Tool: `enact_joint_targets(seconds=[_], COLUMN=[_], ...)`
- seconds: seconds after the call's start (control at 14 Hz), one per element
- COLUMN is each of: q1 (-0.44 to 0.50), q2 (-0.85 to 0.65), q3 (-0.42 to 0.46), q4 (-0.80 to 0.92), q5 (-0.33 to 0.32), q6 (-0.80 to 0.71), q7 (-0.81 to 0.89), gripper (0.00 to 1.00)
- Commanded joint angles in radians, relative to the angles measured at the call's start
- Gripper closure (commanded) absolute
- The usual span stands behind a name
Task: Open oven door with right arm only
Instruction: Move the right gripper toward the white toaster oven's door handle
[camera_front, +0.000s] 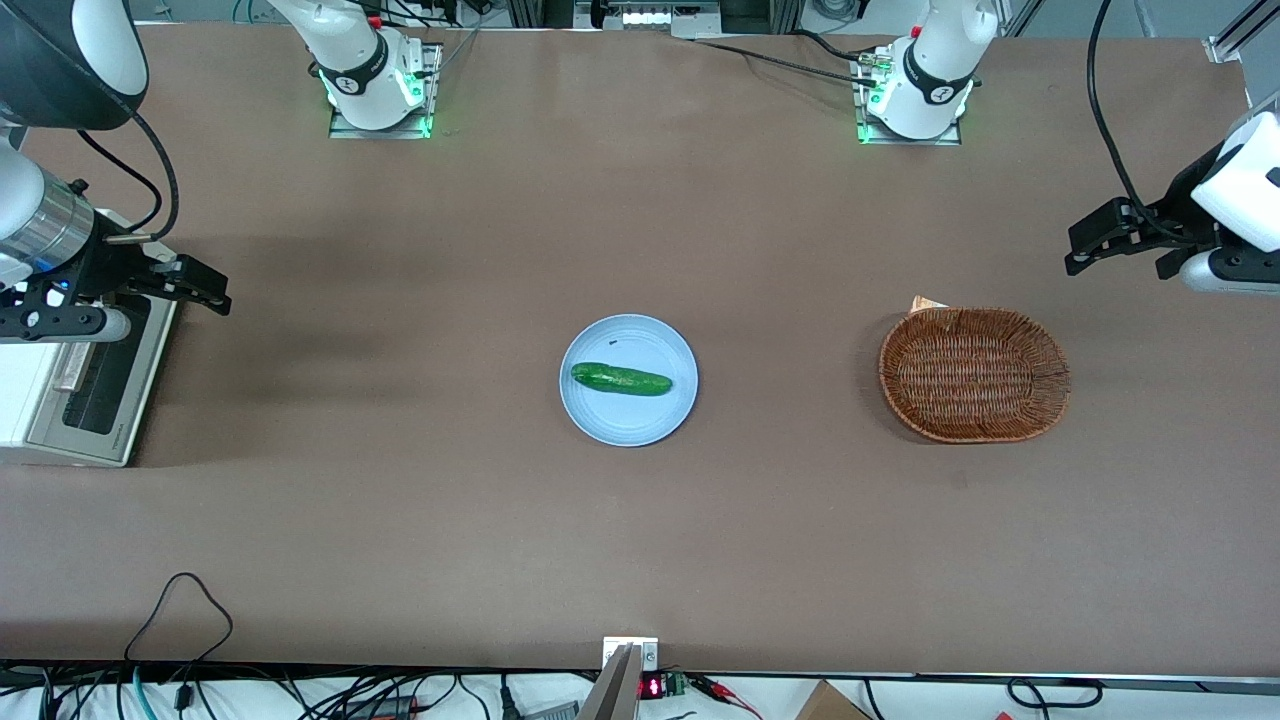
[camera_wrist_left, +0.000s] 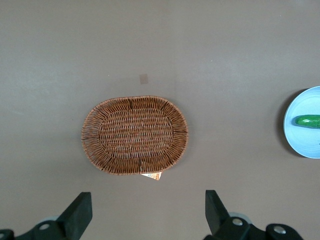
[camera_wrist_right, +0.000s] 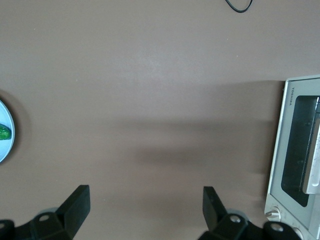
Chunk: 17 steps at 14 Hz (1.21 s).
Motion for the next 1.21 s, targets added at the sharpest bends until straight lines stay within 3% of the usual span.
enact_joint_targets(seconds=[0.0,0.71,0.79,0.86,1.14], q1=[-0.002,-0.004,-0.004,-0.004,-0.004], q2=[-0.026,-0.022,-0.022,-0.022,-0.017], q3=[0.005,0.004,0.004,0.004,0.002], q4=[-0.022,-0.022,-0.022,-0.022,-0.022], q5=[-0.006,0.0,0.0,0.0,0.002], q6=[-0.007,-0.02,-0.02,-0.023,-0.024], q7=[0.008,0.018,0.02,0.02,0.049], gripper=[0.0,0.04,0.15,0.17,0.65])
